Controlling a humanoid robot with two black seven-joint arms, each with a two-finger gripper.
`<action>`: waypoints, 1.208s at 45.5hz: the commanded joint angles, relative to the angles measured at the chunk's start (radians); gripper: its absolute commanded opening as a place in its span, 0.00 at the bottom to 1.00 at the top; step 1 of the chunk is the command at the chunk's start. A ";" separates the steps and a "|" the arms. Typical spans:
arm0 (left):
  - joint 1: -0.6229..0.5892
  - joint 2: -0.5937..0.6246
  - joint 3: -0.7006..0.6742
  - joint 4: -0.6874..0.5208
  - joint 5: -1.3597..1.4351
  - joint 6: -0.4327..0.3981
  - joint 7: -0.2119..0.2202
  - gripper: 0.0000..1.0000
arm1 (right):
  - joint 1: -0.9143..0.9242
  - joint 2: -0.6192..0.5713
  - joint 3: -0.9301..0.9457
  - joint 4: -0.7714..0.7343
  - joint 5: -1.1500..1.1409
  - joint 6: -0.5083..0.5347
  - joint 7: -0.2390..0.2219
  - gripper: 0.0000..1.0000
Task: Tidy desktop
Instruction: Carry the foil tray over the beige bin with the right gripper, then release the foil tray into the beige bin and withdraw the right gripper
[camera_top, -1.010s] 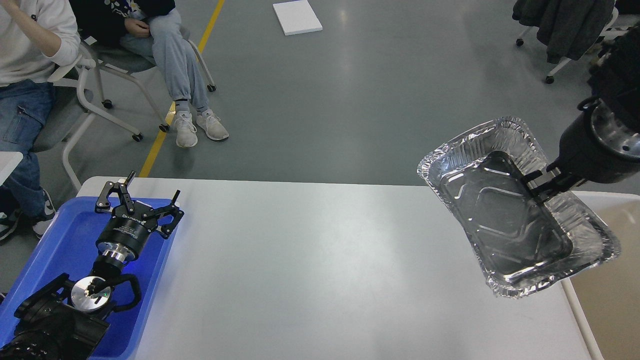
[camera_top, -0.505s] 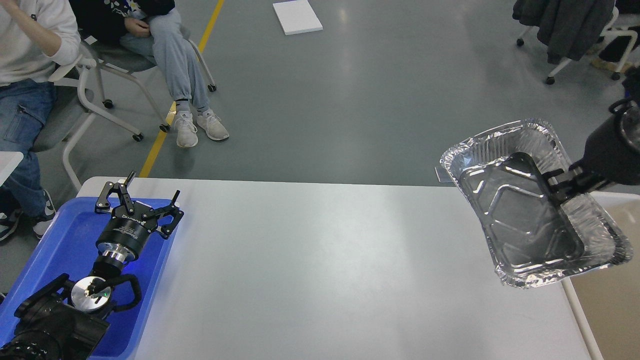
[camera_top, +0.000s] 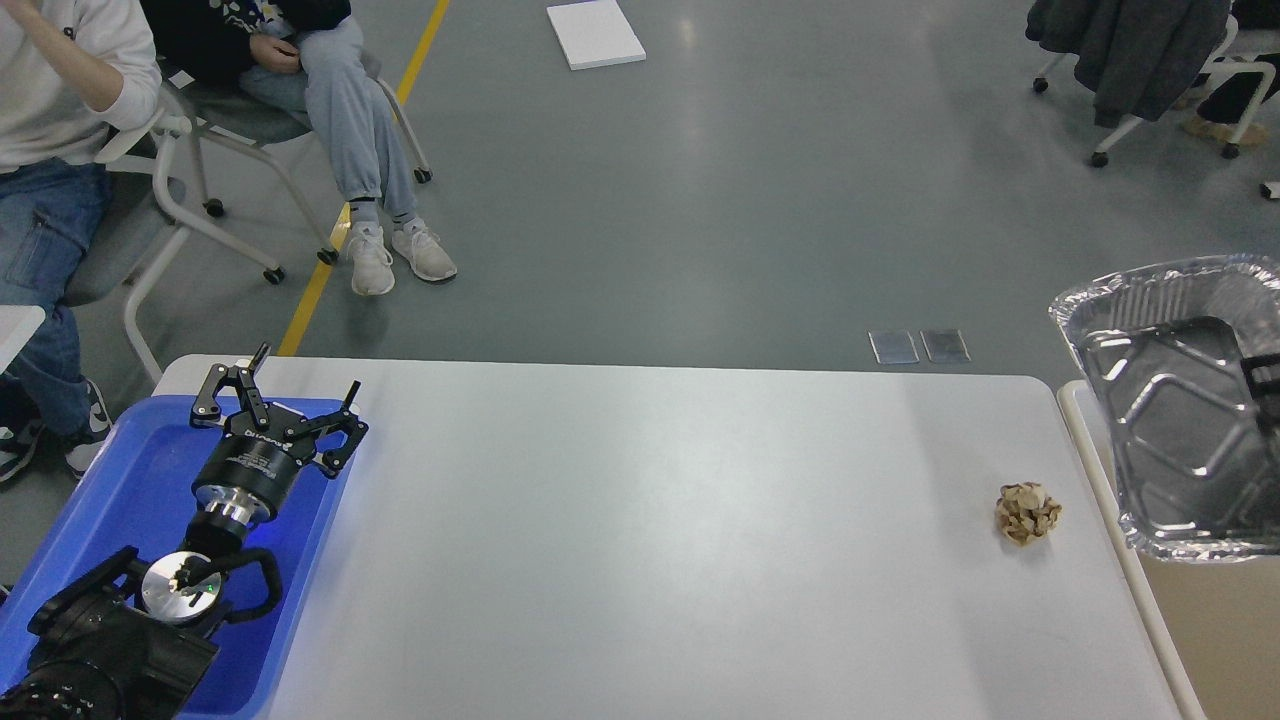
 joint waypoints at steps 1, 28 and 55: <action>0.000 0.000 0.000 0.000 0.000 0.000 0.000 1.00 | -0.139 -0.093 0.010 -0.126 -0.043 -0.041 0.000 0.00; 0.000 0.001 0.000 0.000 0.000 0.000 -0.002 1.00 | -0.790 -0.117 0.346 -0.479 -0.044 -0.233 0.002 0.00; 0.000 0.001 0.000 0.000 0.000 0.000 -0.002 1.00 | -1.164 0.030 0.461 -0.709 0.028 -0.547 0.000 0.00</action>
